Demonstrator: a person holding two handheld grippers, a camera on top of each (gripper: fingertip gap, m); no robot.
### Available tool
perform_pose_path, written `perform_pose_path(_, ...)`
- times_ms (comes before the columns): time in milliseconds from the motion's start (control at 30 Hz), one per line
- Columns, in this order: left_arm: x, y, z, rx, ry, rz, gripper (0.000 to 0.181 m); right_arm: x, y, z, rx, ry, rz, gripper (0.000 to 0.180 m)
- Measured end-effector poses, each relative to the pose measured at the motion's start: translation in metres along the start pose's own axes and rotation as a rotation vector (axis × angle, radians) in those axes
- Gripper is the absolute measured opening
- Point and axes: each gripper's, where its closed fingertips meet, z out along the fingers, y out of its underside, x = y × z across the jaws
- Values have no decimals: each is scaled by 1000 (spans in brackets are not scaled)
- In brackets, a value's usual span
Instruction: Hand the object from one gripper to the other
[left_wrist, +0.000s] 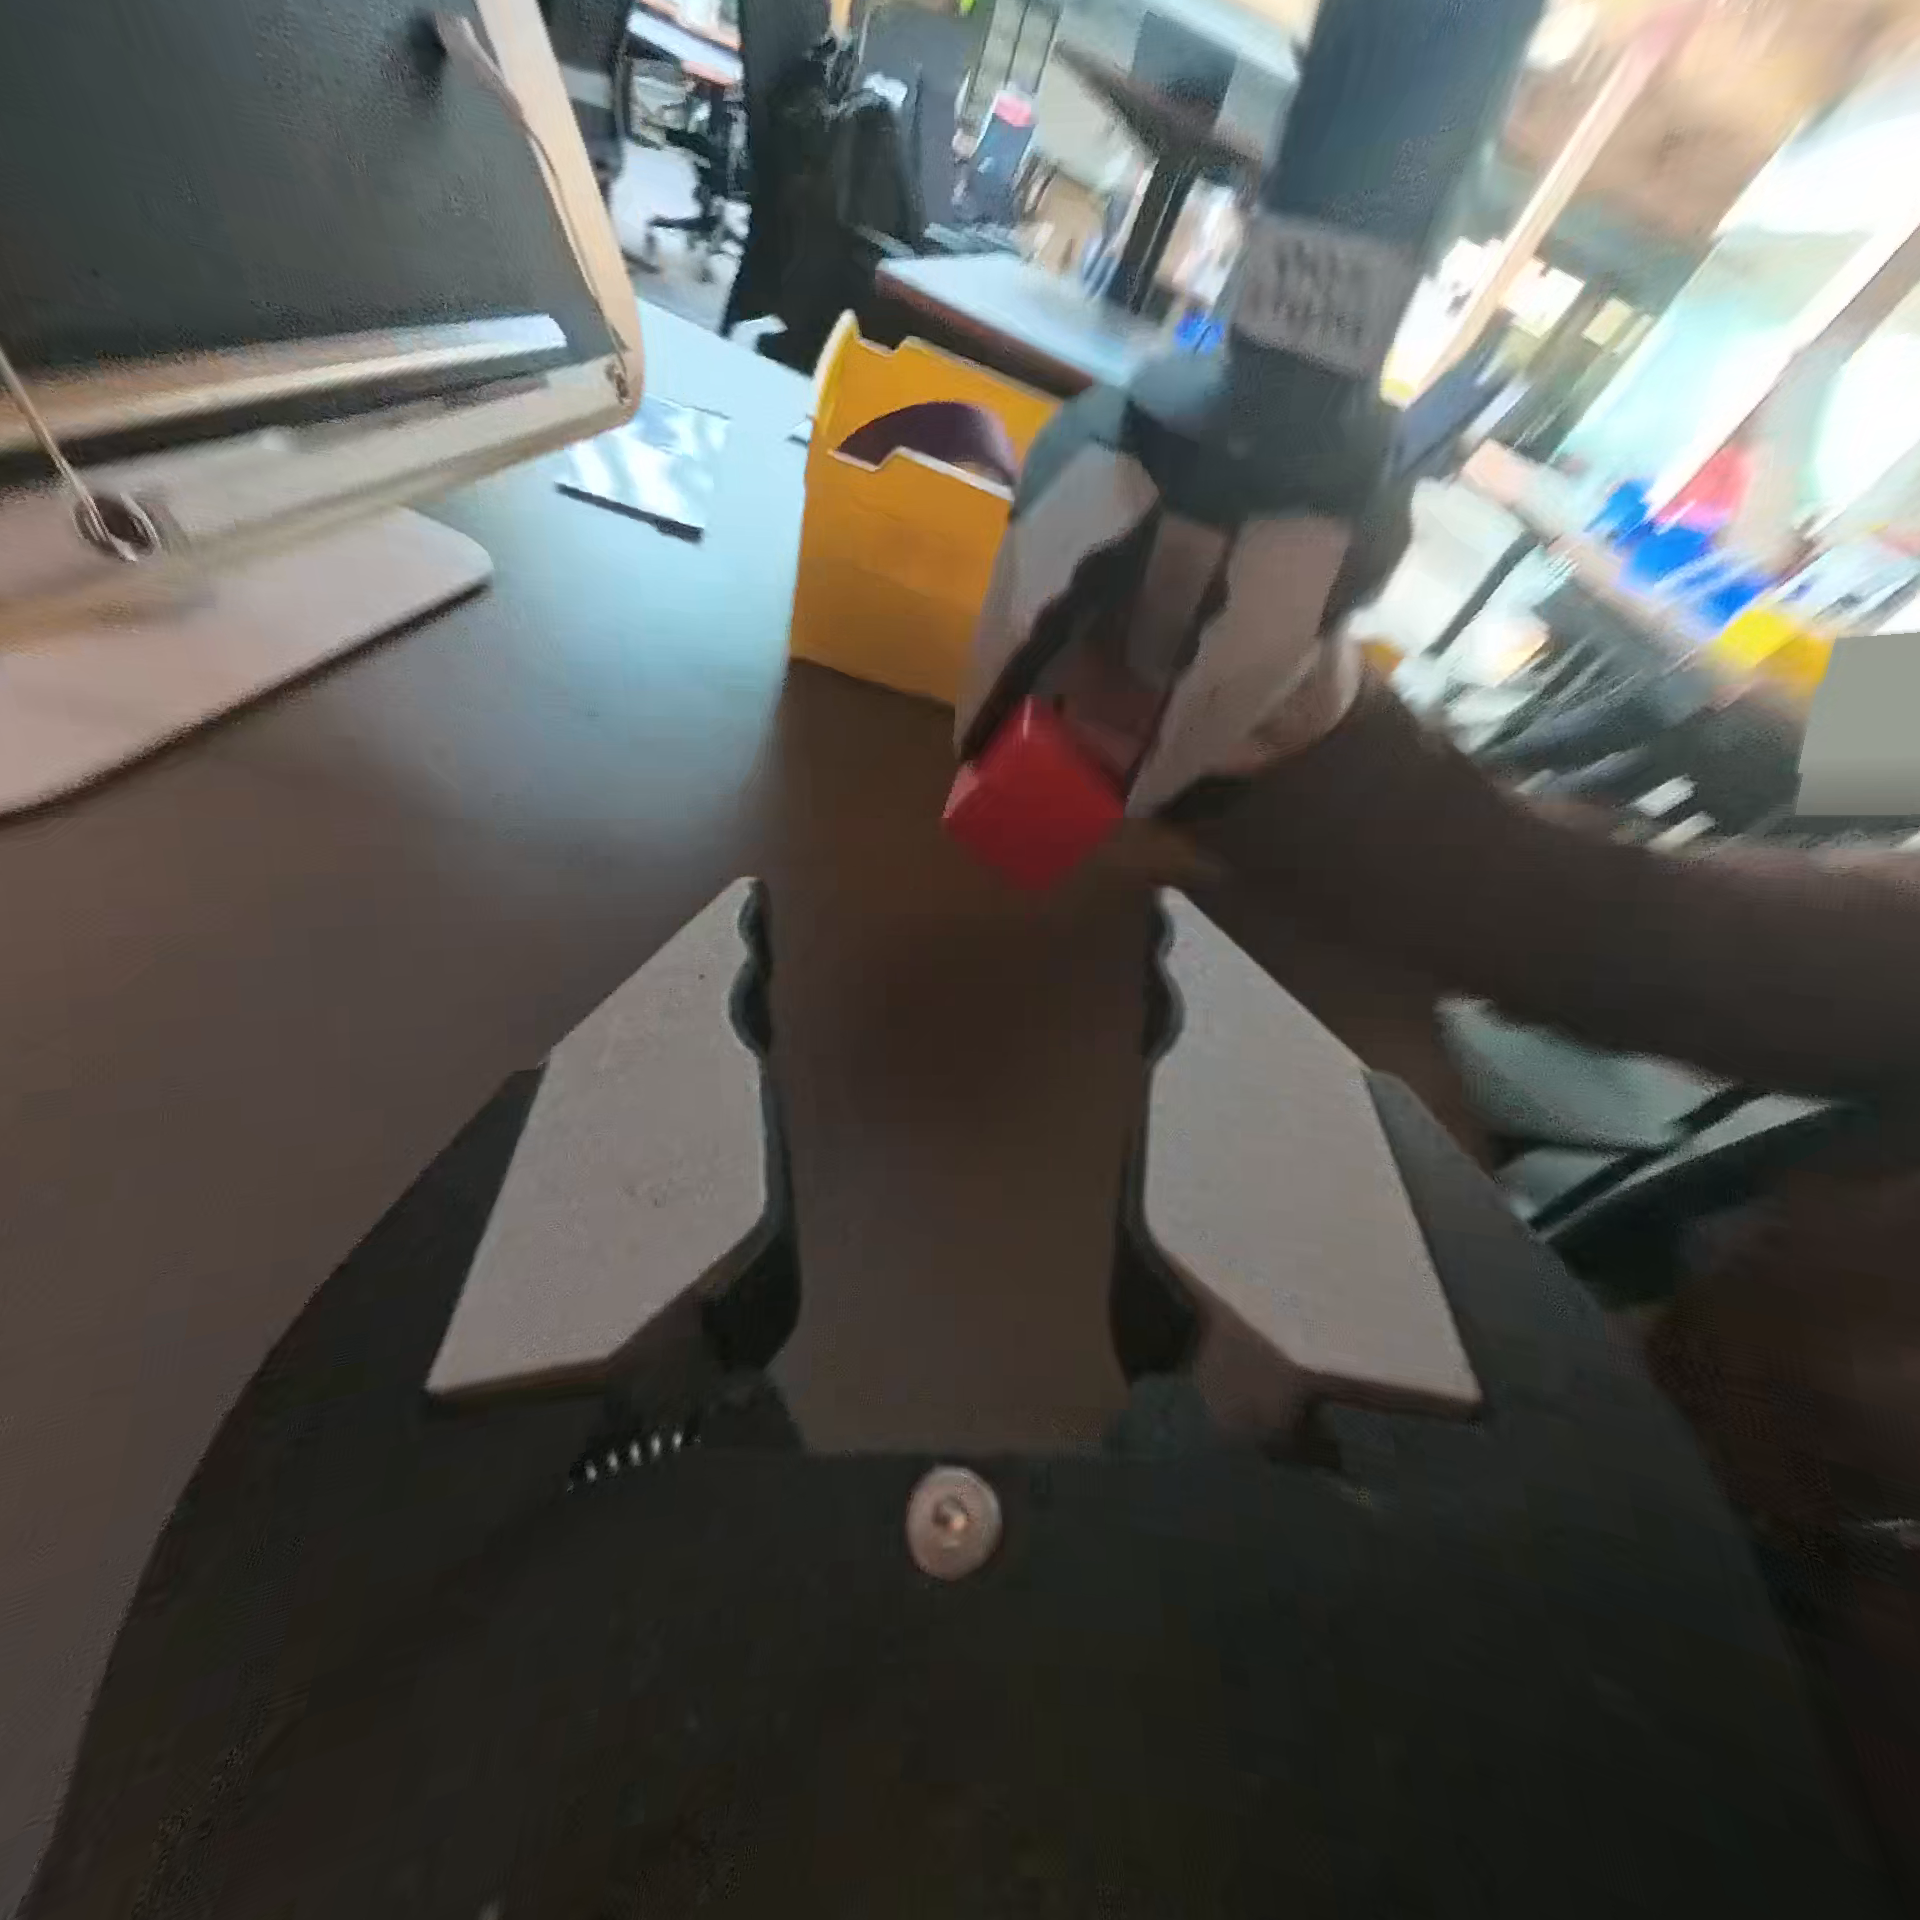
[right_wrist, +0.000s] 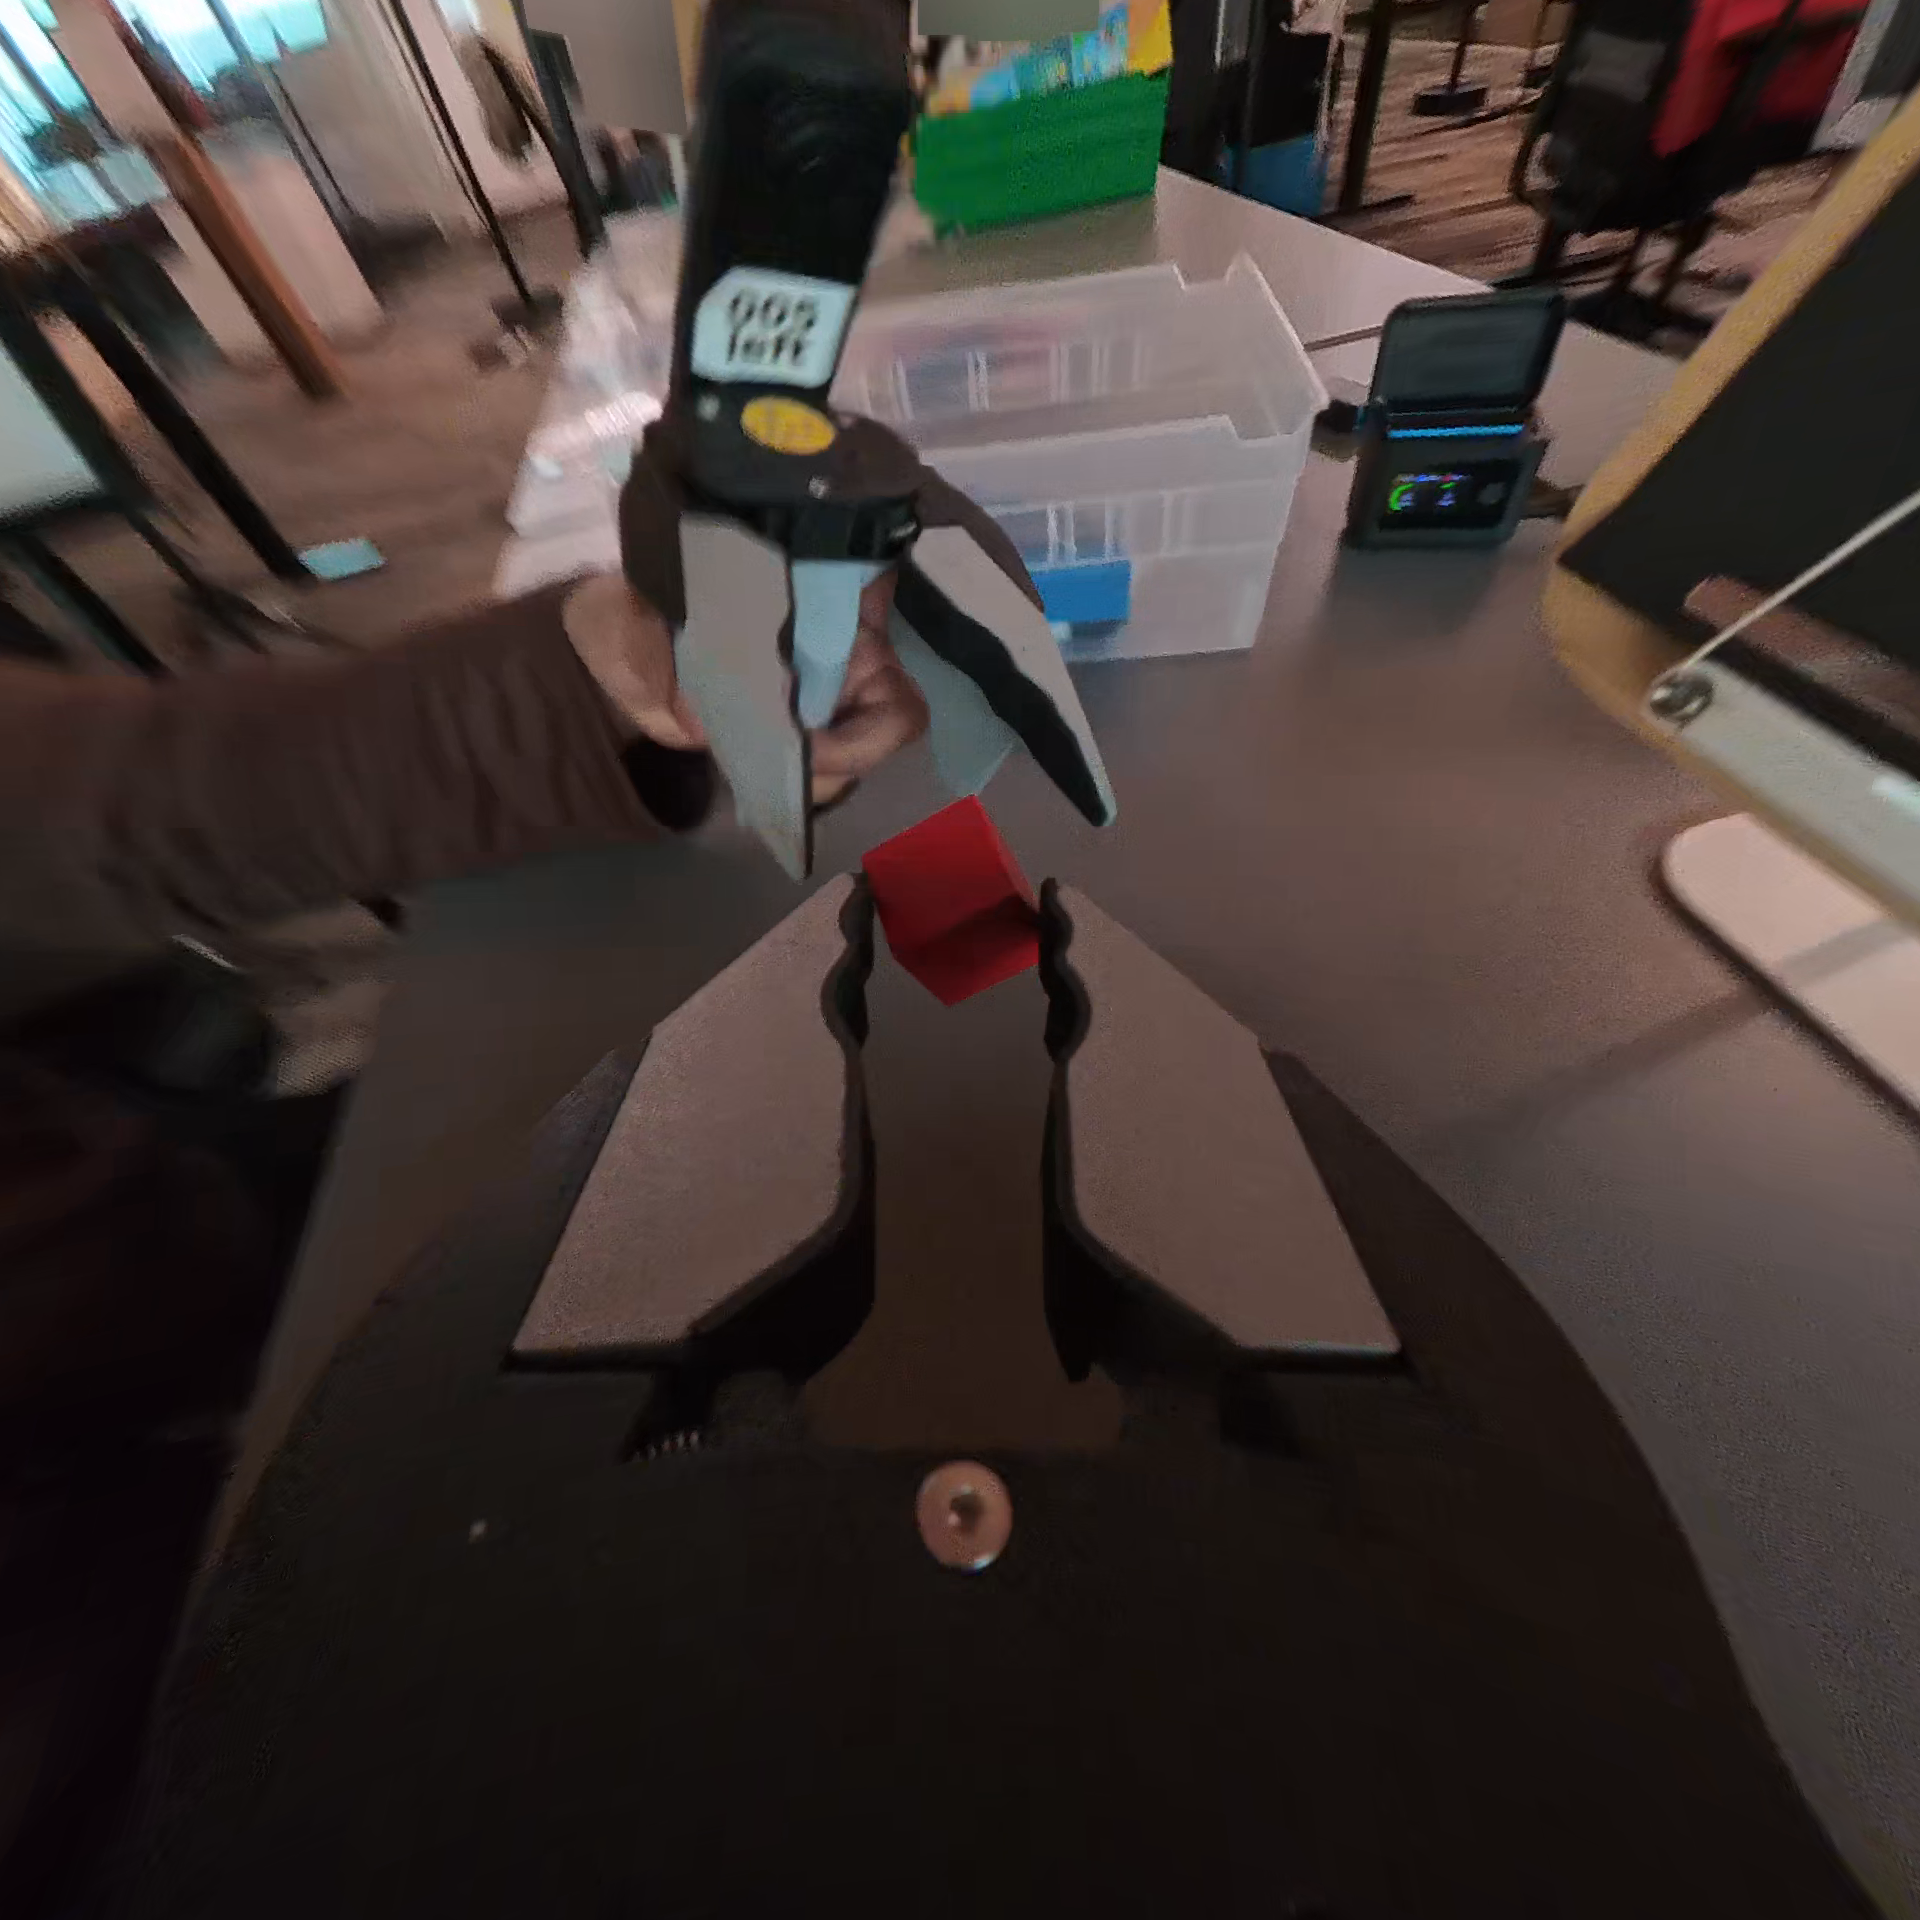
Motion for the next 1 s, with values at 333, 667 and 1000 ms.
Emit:
perform_pose_path(333,16,22,17,-178,-308,863,39,-3,8,-9,32,-270,456,29)
perform_pose_path(667,24,19,21,-149,-398,1137,51,-20,32,4,-101,-374,562,29)
perform_pose_path(1000,27,-8,17,23,-324,753,25,-9,5,-3,45,-318,456,36)
